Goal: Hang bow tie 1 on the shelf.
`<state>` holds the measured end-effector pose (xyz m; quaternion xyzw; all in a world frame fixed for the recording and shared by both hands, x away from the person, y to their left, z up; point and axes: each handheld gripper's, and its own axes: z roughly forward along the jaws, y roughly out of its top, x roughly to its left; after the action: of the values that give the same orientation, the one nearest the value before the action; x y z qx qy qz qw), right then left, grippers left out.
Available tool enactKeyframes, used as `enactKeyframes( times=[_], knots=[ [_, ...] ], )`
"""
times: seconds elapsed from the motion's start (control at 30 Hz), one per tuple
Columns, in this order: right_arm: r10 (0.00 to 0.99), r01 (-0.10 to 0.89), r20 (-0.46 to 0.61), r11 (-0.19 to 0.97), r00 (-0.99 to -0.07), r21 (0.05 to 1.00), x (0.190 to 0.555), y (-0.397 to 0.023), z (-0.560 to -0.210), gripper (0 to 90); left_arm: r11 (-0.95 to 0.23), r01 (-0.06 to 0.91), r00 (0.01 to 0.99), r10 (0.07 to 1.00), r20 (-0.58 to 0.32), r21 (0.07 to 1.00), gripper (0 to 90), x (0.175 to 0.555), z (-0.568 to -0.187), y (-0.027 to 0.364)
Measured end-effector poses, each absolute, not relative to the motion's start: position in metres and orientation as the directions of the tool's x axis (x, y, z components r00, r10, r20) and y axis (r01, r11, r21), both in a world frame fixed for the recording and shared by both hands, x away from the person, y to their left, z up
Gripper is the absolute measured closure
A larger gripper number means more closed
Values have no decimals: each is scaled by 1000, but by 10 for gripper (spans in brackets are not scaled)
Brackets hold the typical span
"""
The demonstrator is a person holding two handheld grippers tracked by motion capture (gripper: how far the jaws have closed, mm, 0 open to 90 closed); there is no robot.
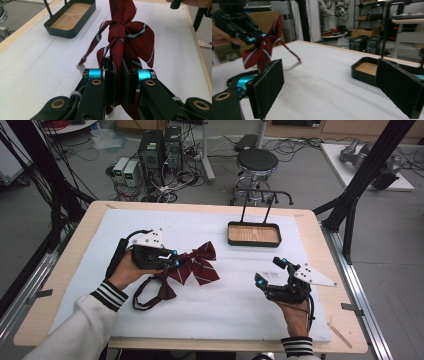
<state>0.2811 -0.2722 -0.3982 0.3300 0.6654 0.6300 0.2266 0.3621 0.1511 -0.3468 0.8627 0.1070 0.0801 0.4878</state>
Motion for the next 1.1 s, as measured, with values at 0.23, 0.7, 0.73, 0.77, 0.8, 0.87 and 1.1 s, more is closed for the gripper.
enactKeyframes(
  times=[0.23, 0.7, 0.73, 0.77, 0.8, 0.87, 1.1],
  knots=[
    [639, 195, 148, 3, -755, 981, 292, -261, -382, 80, -485, 101, 967, 254, 30, 868, 827, 360, -344, 152],
    [470, 195, 121, 111, -874, 975, 317, -229, -351, 81, -436, 88, 975, 221, 11, 896, 827, 354, -341, 146],
    [455, 206, 132, 117, -881, 972, 318, -227, -349, 81, -432, 90, 975, 221, 8, 898, 827, 353, -341, 145],
    [442, 206, 134, 118, -887, 971, 320, -225, -348, 81, -433, 87, 976, 216, 10, 897, 827, 353, -341, 144],
    [433, 223, 149, 127, -889, 966, 322, -222, -346, 81, -432, 86, 977, 215, 10, 898, 827, 352, -341, 143],
    [417, 236, 161, 133, -894, 963, 326, -217, -343, 81, -435, 79, 979, 205, 13, 897, 827, 352, -342, 142],
    [334, 256, 188, 173, -924, 951, 333, -203, -337, 140, -442, 72, 980, 197, 18, 894, 827, 349, -342, 138]
  ],
)
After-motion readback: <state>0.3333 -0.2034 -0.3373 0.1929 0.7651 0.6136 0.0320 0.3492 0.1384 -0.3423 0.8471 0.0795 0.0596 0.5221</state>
